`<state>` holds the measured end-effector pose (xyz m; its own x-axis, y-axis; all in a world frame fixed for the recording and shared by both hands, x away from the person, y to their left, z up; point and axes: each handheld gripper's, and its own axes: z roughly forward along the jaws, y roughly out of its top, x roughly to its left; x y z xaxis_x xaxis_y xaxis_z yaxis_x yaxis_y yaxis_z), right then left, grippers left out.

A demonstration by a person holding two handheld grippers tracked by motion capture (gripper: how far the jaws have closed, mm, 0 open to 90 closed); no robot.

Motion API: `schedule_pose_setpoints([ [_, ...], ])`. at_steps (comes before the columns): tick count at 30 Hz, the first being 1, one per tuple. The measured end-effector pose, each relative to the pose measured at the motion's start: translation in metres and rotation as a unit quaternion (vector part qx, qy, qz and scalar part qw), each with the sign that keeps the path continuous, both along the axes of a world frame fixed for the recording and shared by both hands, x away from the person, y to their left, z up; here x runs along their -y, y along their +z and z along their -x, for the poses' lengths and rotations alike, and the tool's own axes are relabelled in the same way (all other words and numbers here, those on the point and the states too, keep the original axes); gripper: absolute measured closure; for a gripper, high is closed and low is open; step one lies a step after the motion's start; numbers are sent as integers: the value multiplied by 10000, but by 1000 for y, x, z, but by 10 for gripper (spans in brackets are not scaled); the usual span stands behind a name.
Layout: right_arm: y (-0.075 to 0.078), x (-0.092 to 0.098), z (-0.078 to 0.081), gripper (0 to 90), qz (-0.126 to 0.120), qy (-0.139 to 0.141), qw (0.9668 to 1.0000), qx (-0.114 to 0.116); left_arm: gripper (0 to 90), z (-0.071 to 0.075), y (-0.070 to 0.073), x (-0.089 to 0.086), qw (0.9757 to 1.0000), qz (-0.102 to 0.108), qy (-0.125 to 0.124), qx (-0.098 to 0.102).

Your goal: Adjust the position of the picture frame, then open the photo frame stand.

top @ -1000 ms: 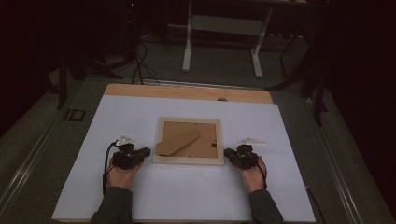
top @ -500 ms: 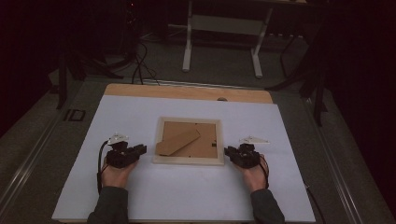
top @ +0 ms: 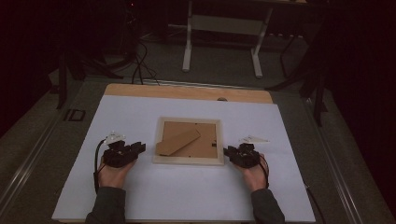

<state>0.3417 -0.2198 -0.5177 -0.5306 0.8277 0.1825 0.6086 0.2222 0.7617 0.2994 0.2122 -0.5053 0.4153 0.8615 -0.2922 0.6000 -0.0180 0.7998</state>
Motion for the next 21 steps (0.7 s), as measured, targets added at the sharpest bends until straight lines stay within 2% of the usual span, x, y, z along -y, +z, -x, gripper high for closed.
schedule_pose_setpoints([
  [3, 1, 0, 0, 704, -13, 2, 10000, -8, 725, 1, 2, -1, 10000, 6, -3, 40],
  [6, 2, 1, 0, 702, -31, 14, 10000, 16, 722, 3, 6, -1, 9999, 112, -14, 114],
  [11, 2, 2, 0, 699, -44, 34, 10000, -13, 709, 3, 11, 1, 9997, 101, -165, 142],
  [21, 3, 6, 0, 691, -97, 2, 10000, -22, 675, 5, 17, 2, 9993, 180, -257, 191],
])
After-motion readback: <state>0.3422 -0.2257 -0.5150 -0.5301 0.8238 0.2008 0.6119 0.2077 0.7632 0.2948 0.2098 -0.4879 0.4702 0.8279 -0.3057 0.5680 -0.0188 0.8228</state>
